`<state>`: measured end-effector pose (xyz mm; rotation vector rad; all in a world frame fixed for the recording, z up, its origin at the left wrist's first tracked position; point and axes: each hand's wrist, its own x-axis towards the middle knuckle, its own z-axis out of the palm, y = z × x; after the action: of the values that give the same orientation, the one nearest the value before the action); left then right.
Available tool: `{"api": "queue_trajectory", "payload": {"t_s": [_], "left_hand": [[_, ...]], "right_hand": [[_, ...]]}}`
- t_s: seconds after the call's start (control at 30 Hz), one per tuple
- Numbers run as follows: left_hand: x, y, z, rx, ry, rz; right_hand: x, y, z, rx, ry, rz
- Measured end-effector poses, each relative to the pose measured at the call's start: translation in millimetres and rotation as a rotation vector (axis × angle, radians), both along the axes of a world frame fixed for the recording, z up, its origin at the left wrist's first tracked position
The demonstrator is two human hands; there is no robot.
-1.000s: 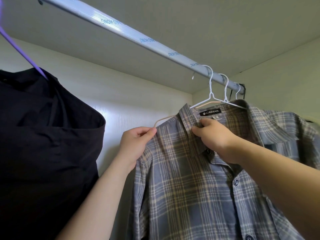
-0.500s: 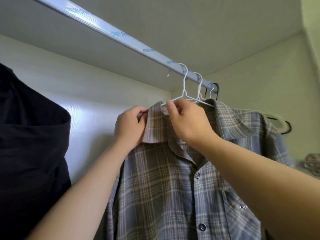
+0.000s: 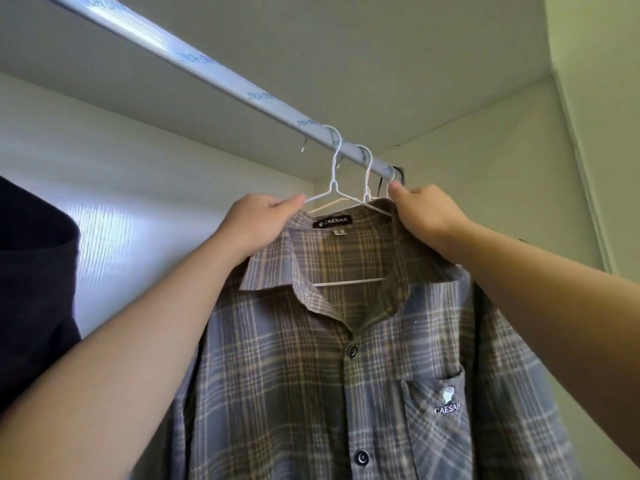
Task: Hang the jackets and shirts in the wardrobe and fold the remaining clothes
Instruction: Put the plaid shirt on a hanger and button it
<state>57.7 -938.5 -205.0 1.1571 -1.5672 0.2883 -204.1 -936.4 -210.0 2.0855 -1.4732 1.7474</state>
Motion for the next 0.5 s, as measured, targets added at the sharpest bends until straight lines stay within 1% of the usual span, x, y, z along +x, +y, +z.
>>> {"api": "queue_trajectory", "payload": {"t_s": [0.07, 0.13, 0.2, 0.23, 0.33, 0.4, 0.5], "left_hand": [[-0.3, -3.1, 2.8, -0.018, 0.003, -0.009], [0.1, -4.1, 4.7, -0.092, 0.032, 0.002], [-0.7, -4.7, 5.8, -0.157, 0.027, 0.049], [-1.5, -5.7, 6.0, -0.178, 0.031, 0.068], [-6.1, -7.9, 5.6, -0.197, 0.082, 0.081], [-9.3, -10.2, 5.8, -0.209, 0.055, 0.109], [-10.9, -13.3, 4.8, -0.232, -0.011, 0.196]], "right_hand": [[-2.4, -1.6, 1.4, 0.038, -0.018, 0.052], [-3.4, -2.1, 2.7, 0.055, 0.039, 0.031], [-1.3, -2.0, 6.9, -0.013, 0.094, -0.032], [0.6, -2.7, 9.5, -0.070, 0.087, -0.059], [9.2, -3.3, 12.6, -0.185, -0.019, -0.101], [12.7, -6.6, 8.6, -0.206, -0.008, -0.123], [6.2, -14.0, -2.6, -0.229, 0.053, -0.087]]}}
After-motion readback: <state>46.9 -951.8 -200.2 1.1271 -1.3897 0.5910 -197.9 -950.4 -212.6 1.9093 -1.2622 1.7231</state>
